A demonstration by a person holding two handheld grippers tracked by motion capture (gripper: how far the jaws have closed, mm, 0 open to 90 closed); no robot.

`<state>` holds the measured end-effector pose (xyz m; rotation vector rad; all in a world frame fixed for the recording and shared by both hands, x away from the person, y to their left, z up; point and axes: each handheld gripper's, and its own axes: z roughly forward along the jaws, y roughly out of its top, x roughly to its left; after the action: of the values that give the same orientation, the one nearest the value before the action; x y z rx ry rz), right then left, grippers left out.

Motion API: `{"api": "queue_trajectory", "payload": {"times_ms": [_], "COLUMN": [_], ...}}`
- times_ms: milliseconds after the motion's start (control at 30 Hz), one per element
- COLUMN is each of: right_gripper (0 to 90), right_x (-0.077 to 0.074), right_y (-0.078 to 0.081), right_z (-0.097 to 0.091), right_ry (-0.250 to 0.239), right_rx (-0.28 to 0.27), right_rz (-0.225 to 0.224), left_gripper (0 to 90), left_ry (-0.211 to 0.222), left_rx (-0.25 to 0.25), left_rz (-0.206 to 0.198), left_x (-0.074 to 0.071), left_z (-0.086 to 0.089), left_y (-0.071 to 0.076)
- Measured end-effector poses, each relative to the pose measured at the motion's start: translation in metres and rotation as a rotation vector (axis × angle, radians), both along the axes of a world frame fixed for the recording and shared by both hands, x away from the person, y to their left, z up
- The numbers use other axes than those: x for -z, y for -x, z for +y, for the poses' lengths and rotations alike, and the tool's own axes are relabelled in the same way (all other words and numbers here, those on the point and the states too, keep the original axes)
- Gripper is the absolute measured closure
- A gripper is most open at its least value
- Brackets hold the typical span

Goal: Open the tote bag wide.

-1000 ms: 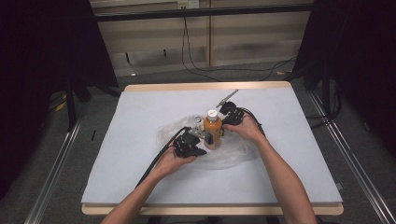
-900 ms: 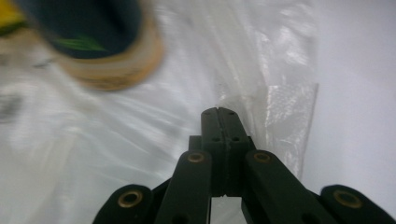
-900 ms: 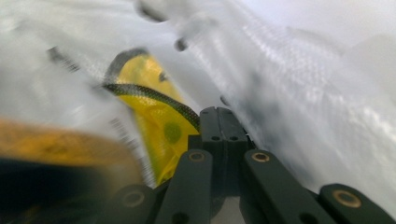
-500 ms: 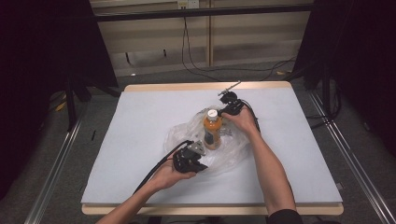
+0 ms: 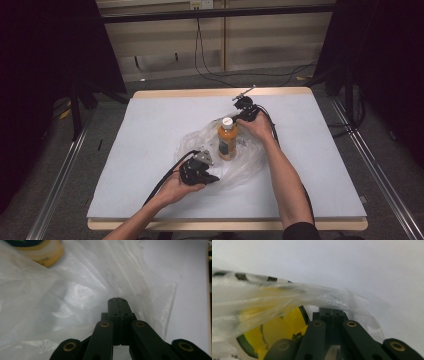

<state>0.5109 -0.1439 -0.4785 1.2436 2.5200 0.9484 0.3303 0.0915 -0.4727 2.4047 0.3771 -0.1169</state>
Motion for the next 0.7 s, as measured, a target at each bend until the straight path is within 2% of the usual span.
{"api": "queue_trajectory", "payload": {"times_ms": [67,100,200,233,267,333,367,433,500,533,567,667,700], "right_gripper": [90.0,90.0,90.0,90.0,90.0,90.0,90.0,90.0,90.0,90.0,90.0,90.0,90.0], "right_x": [0.001,0.001,0.0,-0.001,-0.004,-0.01,-0.013,-0.02,-0.028,-0.032,-0.037,-0.049,-0.052], "right_y": [0.002,0.002,0.002,0.004,0.006,0.009,0.011,0.015,0.02,0.022,0.025,0.033,0.036], "right_z": [0.004,0.005,0.006,0.006,0.004,0.004,0.004,0.002,0.001,0.001,0.001,-0.003,-0.005], "right_ry": [-0.008,-0.012,-0.019,-0.03,-0.072,-0.075,-0.083,-0.101,-0.101,-0.105,-0.099,-0.114,-0.13], "right_rx": [-0.003,-0.011,-0.016,-0.017,-0.033,-0.046,-0.056,-0.062,-0.082,-0.092,-0.104,-0.111,-0.119], "right_rz": [-0.004,-0.006,-0.003,-0.003,-0.021,-0.03,-0.03,-0.043,-0.058,-0.06,-0.073,-0.103,-0.116], "left_gripper": [90.0,90.0,90.0,90.0,90.0,90.0,90.0,90.0,90.0,90.0,90.0,90.0,90.0], "left_ry": [-0.013,-0.004,-0.007,0.037,0.058,0.062,0.114,0.158,0.167,0.203,0.204,0.245,0.247], "left_rx": [-0.024,-0.045,-0.047,-0.072,-0.096,-0.098,-0.12,-0.145,-0.143,-0.158,-0.16,-0.187,-0.19], "left_rz": [-0.01,-0.01,-0.012,0.0,0.002,0.005,0.006,-0.012,-0.018,-0.03,-0.036,-0.038,-0.05], "left_x": [0.0,0.001,0.0,0.004,0.004,0.003,-0.001,-0.008,-0.012,-0.017,-0.02,-0.026,-0.028], "left_z": [0.002,0.006,0.01,0.011,0.016,0.019,0.025,0.03,0.032,0.037,0.038,0.043,0.044], "left_y": [-0.007,-0.012,-0.015,-0.015,-0.017,-0.019,-0.02,-0.019,-0.02,-0.02,-0.022,-0.025,-0.026]}}
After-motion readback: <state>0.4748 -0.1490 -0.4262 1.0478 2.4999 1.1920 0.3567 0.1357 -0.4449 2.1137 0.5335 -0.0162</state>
